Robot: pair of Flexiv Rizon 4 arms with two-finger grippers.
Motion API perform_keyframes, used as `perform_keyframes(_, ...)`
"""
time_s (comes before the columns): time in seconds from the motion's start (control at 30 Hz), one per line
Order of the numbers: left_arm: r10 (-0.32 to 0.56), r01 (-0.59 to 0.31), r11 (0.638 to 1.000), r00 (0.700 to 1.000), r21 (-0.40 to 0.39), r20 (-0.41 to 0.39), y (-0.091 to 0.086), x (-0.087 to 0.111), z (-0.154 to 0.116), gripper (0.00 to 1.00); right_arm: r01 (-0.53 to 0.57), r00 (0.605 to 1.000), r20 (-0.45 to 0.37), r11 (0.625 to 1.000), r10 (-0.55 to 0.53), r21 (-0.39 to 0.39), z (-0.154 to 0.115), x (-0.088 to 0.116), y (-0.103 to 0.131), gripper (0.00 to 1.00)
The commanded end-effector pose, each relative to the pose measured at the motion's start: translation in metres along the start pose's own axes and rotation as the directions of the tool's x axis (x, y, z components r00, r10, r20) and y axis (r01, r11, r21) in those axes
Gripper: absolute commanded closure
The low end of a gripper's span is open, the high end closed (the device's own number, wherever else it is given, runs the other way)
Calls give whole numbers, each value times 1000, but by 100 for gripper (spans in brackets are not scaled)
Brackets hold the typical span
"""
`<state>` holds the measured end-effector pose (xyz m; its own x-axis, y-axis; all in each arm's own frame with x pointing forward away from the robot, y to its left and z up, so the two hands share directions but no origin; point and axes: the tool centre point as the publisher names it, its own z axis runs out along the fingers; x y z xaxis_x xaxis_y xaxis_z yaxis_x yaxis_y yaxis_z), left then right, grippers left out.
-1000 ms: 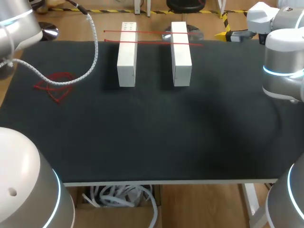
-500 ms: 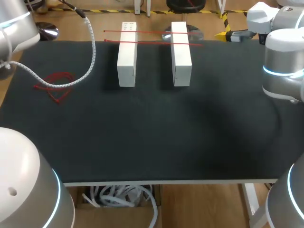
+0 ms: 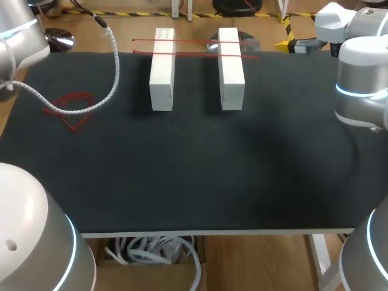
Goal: Grab the tape and strap the tape.
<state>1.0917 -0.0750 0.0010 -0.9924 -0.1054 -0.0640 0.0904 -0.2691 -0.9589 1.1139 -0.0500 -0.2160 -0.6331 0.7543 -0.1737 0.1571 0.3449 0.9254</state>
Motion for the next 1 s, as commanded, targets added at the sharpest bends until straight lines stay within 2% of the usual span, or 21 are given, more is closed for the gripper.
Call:
perform_keyframes(0.03,-1,1,1000,1000,1,-6,1,-3,0,100,0,1000,0,1000,0,0,0,0,0,0)
perform_keyframes(0.53,-1,1,1000,1000,1,-6,1,-3,0,100,0,1000,0,1000,0,0,0,0,0,0)
perform_keyframes(0.63,-1,1,1000,1000,1,-6,1,-3,0,100,125,991,29,981,-131,151,-1,0,8,0)
perform_keyframes(0.73,-1,1,1000,1000,1,-6,1,-3,0,100,189,974,73,950,-213,247,-4,-4,17,0)
perform_keyframes(0.8,-1,1,1000,1000,1,-6,1,-3,0,100,234,958,76,903,-278,360,-6,-6,22,0)
perform_keyframes(0.83,-1,1,1000,1000,1,-6,1,-3,0,100,243,950,92,893,-298,379,-8,-7,25,0)
perform_keyframes(0.87,-1,1,1000,1000,1,-6,1,-3,0,100,273,938,79,859,-338,434,-10,-8,28,0)
perform_keyframes(0.9,-1,1,1000,1000,1,-6,1,-3,0,100,325,909,83,819,-409,472,-11,-9,31,0)
perform_keyframes(1.0,-1,1,1000,1000,1,-6,1,-3,0,100,366,871,105,776,-481,514,-15,-9,43,0)
